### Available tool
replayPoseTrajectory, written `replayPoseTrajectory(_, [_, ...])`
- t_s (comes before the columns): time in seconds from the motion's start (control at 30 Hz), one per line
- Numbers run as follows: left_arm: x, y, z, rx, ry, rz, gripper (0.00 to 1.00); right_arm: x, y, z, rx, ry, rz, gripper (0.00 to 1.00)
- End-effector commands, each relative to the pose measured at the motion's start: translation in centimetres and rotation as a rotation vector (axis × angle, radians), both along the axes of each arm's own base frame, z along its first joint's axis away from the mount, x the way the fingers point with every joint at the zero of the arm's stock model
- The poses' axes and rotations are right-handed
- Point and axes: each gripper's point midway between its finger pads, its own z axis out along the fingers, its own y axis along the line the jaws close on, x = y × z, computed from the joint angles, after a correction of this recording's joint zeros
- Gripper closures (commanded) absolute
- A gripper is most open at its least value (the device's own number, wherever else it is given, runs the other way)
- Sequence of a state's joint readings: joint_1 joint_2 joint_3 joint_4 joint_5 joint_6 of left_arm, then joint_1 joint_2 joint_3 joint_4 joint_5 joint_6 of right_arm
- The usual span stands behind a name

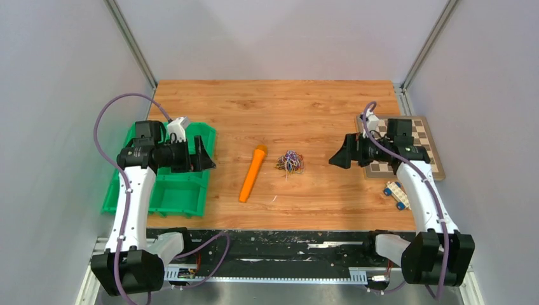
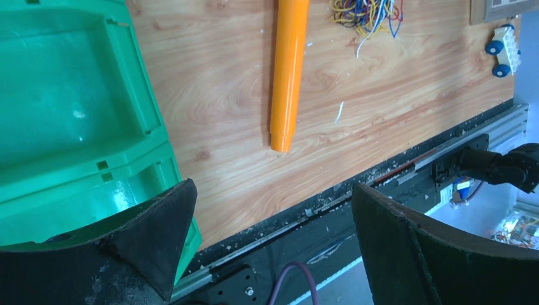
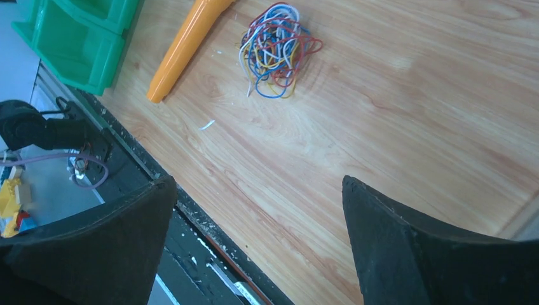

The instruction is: Untangle the cables

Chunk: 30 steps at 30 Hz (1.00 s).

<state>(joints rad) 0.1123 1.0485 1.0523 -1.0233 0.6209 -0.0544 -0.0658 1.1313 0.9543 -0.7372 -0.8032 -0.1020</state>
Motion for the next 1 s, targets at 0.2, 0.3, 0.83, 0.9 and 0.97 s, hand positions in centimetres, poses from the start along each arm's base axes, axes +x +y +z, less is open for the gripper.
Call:
replayPoseTrajectory(0.2, [4.4,-0.7,5.8,-0.019,-0.268,-0.087,0.00,3.7,6.9,-4.3,-0.262,-0.048,0.281,0.00])
replayPoseTrajectory(0.3, [5.4,-1.4,5.9,-0.064,-0.277,-0.132,0.00,6.1,8.8,-5.5,-0.322,-0.048,0.306,0.00])
replayPoseTrajectory(0.83, [8.0,-8.6,1.2,-0.106,-0.272,-0.358,0.04,8.0,15.6,-9.3,-0.300,0.013,0.499,0.89])
replayPoseTrajectory(0.9, [8.0,-9.8,1.1,-0.130,-0.297,-0.396,0.06,7.3,15.4,-6.8,-0.270,-0.052,0.518,1.00])
replayPoseTrajectory(0.97, [7.4,-12.2,1.3,-0.165,-0.325,-0.470,0.06,6.7,15.3,-3.7,-0.224,-0.116,0.522,1.00])
